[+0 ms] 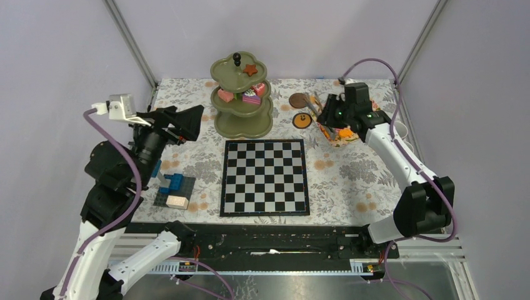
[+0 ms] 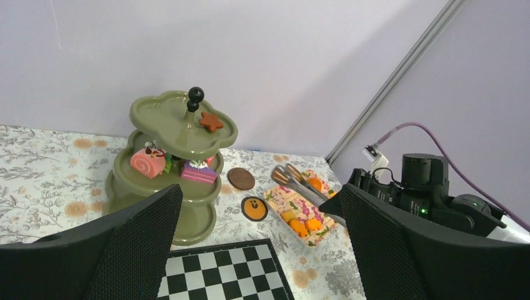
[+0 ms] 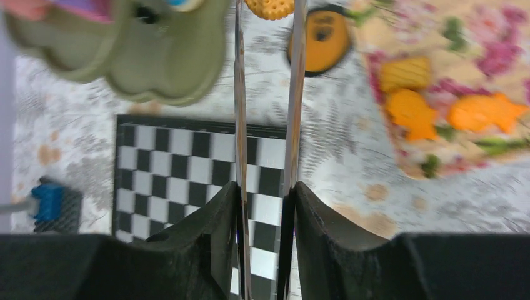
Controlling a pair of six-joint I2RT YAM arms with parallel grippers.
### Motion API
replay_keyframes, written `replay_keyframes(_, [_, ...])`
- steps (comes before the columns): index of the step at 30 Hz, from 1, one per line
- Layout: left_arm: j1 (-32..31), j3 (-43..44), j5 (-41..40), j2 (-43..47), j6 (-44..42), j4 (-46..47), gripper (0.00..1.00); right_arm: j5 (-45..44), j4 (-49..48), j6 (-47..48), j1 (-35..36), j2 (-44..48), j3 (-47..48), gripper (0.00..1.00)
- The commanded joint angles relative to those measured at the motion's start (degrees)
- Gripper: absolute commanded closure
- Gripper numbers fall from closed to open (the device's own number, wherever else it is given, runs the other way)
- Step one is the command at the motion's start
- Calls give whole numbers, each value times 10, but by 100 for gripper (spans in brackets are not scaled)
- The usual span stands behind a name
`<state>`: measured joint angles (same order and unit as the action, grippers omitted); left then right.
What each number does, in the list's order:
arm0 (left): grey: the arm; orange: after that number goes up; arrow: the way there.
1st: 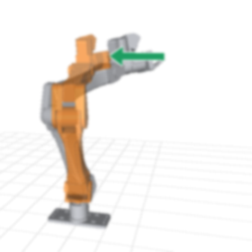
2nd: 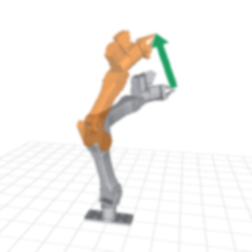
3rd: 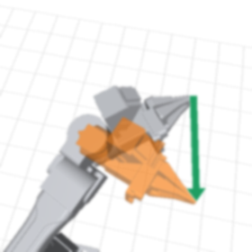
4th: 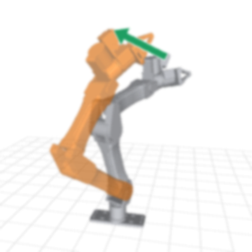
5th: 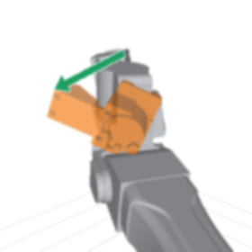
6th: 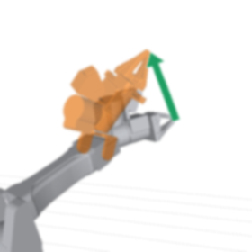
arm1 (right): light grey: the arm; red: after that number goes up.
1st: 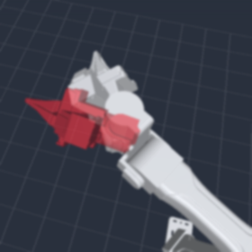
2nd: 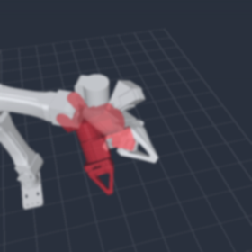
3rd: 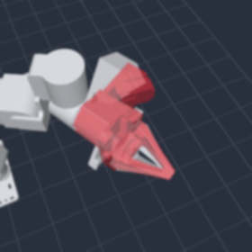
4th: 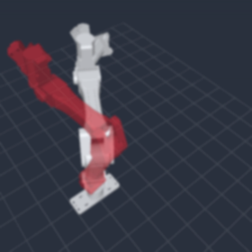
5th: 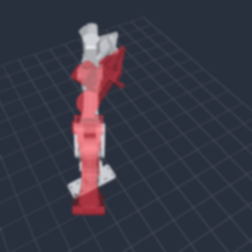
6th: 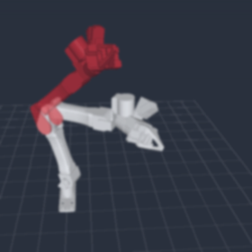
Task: Serve the afternoon tea
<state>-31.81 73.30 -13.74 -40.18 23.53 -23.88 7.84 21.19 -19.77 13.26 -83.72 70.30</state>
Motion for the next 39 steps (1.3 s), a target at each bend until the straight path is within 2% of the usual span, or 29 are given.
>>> replay_keyframes(1, [-2,21,-5,10,-13,9,1,43,-47,-4,109,26,94,73])
replay_keyframes(4, [-2,19,-13,16,-19,9,1,36,-54,-22,160,18,144,73])
replay_keyframes(9, [-1,14,-17,29,-18,4,1,132,-100,-63,192,-41,216,73])
replay_keyframes(16, [-2,5,-17,39,-12,2,1,130,-84,-70,224,-161,372,73])
replay_keyframes(21, [-2,0,-15,47,-8,0,1,91,-21,-51,238,-237,482,72])
replay_keyframes(29, [-2,-6,-25,54,-14,-3,1,-55,123,31,285,-360,687,70])
replay_keyframes(39, [-2,-14,-21,51,-9,-2,1,-110,136,28,289,-412,725,66])
